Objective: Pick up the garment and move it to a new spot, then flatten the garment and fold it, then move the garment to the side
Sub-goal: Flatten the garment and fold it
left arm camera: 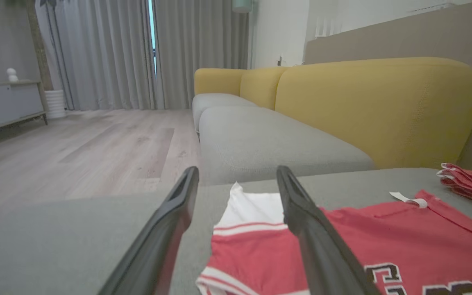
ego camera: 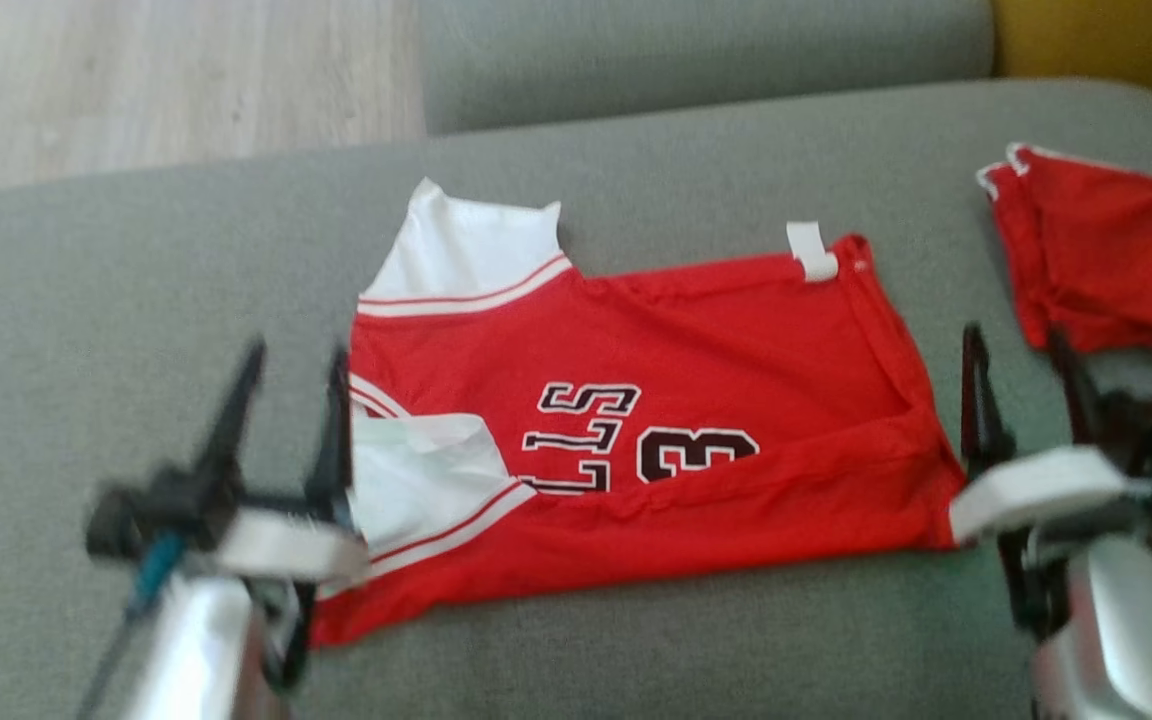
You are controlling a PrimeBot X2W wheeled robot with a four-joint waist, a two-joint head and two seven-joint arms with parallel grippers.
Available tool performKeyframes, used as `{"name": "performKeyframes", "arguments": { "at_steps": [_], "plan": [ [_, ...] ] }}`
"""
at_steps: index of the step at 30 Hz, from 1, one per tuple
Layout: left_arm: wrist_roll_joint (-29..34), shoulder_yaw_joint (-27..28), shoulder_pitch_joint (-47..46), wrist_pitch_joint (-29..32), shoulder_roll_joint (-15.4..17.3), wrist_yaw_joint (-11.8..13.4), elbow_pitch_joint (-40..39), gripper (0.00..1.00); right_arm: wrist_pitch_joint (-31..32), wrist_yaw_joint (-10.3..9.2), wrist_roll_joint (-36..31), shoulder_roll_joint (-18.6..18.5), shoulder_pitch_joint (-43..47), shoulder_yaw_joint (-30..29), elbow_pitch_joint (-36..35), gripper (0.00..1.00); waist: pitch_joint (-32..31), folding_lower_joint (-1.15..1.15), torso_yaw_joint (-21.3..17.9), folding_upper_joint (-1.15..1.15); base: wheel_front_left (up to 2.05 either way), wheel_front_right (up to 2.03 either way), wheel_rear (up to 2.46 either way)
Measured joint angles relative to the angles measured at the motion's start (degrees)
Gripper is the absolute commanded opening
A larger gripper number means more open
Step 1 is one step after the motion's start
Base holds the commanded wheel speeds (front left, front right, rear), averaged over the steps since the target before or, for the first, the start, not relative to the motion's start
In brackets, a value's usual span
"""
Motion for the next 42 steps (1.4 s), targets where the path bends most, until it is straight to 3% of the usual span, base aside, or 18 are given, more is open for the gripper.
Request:
{"name": "performKeyframes", "arguments": {
  "at_steps": [3,8,17,20,29,42],
  "plan": [
    [0.2,-0.3,-7.2,0.8,2.6,-1.3,0.9,1.0,1.3,0.0,-0.7,0.0,-3.6,0.3,-2.7,1.0,2.6,0.0,-0.5,0.0,0.0,0.0,0.0],
    [-3.6,-6.8,-21.9,9.9,8.5,-2.6,5.7,1.0,3.6,0.0,-1.5,0.0,-10.5,0.7,-5.7,1.0,8.0,0.02,-1.8,0.0,0.0,0.0,0.0],
    [-25.3,-29.1,-40.2,26.0,23.9,-3.1,10.5,1.0,5.2,0.0,-2.1,-0.1,-20.4,4.2,-7.9,1.0,16.9,0.02,-6.1,0.0,0.0,0.0,0.0],
    [-31.5,-33.7,-44.0,29.4,26.6,-3.0,11.4,1.0,5.2,0.0,-2.2,-0.2,-23.1,4.5,-8.2,1.0,19.3,0.02,-7.8,-0.01,0.0,0.0,0.0],
    [-39.5,-42.6,-51.6,33.0,31.1,-3.1,15.4,1.0,5.7,0.0,-0.3,-0.2,-25.9,4.3,-9.6,1.0,24.8,0.01,-11.6,-0.01,0.0,0.0,0.0],
    [-43.4,-50.2,-56.3,32.9,31.8,-3.1,20.0,1.0,5.7,0.0,-0.4,-0.2,-26.0,4.6,-10.3,1.0,27.0,0.0,-12.5,0.0,0.0,0.0,0.0]
  ]
}}
